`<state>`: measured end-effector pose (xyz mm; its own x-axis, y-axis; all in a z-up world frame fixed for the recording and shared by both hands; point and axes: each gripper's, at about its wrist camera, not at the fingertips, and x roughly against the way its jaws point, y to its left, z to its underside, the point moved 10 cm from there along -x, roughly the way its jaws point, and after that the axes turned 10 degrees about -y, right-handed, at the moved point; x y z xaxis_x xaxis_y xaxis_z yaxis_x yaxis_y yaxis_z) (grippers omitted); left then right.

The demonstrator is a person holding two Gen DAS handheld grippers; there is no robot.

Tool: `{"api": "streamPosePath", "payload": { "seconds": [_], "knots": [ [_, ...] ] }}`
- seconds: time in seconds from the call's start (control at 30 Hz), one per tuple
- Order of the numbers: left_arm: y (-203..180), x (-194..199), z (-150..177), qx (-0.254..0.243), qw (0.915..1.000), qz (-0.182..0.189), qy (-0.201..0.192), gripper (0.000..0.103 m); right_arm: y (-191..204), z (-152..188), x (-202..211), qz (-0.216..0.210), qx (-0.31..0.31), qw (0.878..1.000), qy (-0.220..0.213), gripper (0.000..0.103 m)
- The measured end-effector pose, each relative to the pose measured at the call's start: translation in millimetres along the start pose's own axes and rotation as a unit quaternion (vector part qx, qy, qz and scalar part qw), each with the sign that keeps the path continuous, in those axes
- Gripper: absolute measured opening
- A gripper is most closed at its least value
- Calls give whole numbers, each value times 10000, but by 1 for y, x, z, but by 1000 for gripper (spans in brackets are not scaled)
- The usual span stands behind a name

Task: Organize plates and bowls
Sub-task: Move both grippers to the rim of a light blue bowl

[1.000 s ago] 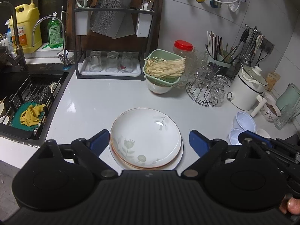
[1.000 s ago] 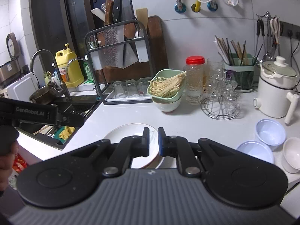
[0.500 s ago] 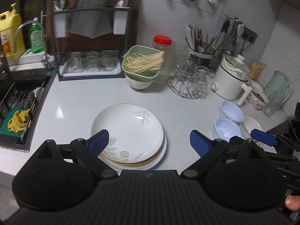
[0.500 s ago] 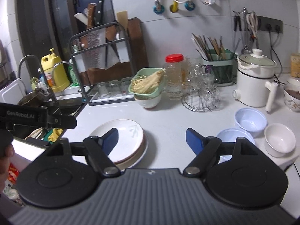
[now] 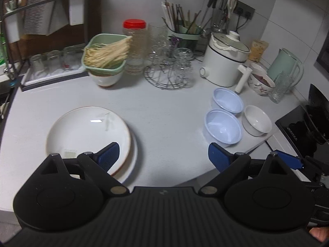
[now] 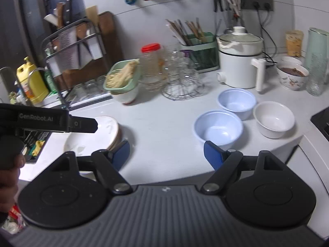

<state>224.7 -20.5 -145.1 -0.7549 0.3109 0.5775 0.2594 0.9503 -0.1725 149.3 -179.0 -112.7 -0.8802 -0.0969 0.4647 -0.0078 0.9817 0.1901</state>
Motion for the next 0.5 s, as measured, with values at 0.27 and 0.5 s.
{"api": "streamPosePath", "payload": {
  "seconds": [0.27, 0.5],
  "knots": [
    [-21, -53, -13, -146, 9996, 206, 157, 95, -46, -1, -15, 604, -222, 9979, -67, 80],
    [-34, -102, -17, -165, 9981, 528, 261, 95, -80, 6, -44, 930, -530, 9942, 40, 79]
  ]
}}
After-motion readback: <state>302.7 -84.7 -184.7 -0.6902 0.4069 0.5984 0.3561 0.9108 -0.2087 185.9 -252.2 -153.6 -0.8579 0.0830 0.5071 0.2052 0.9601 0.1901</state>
